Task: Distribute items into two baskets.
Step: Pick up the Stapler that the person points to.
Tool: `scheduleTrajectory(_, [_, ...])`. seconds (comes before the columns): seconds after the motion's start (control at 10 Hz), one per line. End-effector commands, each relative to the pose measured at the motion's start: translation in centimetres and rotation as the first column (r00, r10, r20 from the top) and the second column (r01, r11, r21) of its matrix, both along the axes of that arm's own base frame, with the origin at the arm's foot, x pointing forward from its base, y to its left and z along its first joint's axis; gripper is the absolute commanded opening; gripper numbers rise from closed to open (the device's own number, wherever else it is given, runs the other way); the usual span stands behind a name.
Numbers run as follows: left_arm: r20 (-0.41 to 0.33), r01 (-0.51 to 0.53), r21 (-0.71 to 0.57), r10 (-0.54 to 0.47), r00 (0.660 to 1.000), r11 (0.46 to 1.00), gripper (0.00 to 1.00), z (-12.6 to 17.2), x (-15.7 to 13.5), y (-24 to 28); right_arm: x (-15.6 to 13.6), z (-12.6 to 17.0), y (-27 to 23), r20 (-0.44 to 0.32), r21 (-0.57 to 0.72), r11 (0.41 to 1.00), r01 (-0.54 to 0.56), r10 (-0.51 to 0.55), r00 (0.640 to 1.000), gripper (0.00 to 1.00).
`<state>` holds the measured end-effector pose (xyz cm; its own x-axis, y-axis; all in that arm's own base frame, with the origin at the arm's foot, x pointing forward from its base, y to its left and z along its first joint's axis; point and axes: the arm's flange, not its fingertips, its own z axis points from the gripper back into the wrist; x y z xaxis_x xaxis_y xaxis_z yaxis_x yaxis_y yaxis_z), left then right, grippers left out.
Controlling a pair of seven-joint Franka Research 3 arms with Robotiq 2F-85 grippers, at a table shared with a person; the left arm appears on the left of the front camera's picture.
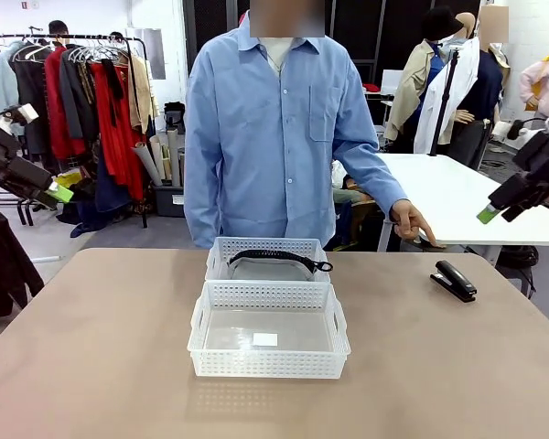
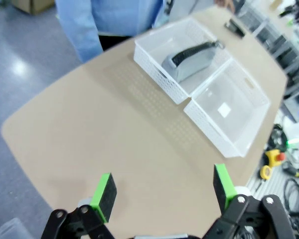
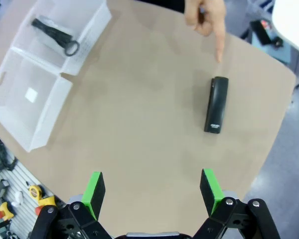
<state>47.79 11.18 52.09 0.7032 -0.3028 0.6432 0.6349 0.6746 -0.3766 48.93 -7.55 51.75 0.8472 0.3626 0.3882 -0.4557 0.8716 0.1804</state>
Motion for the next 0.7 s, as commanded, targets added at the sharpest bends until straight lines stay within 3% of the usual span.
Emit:
scheduleTrajectory(0.0, [0.012,-0.016,-0.063,0.017,1.000,0.998,1.00,-0.1,0.7,1.0,2.4,-0.4,0.3,-0.016,-0.105,0.993,0.056,-0.058,0.998,1.00])
scheduleTrajectory(0.4, [0.050,-0.052,-0.140,0.060,0.997,0.989,1.00,0.7,1.5,1.6,5.8,-4.5,0.4,-0.050,-0.183,0.979,0.089,-0.100,0.994,1.00])
scheduleTrajectory(0.6, [0.014,-0.067,-0.098,0.069,0.998,0.993,1.00,0.1,1.1,1.6,7.5,-6.7,0.5,-0.037,-0.215,0.974,0.076,-0.086,0.996,1.00])
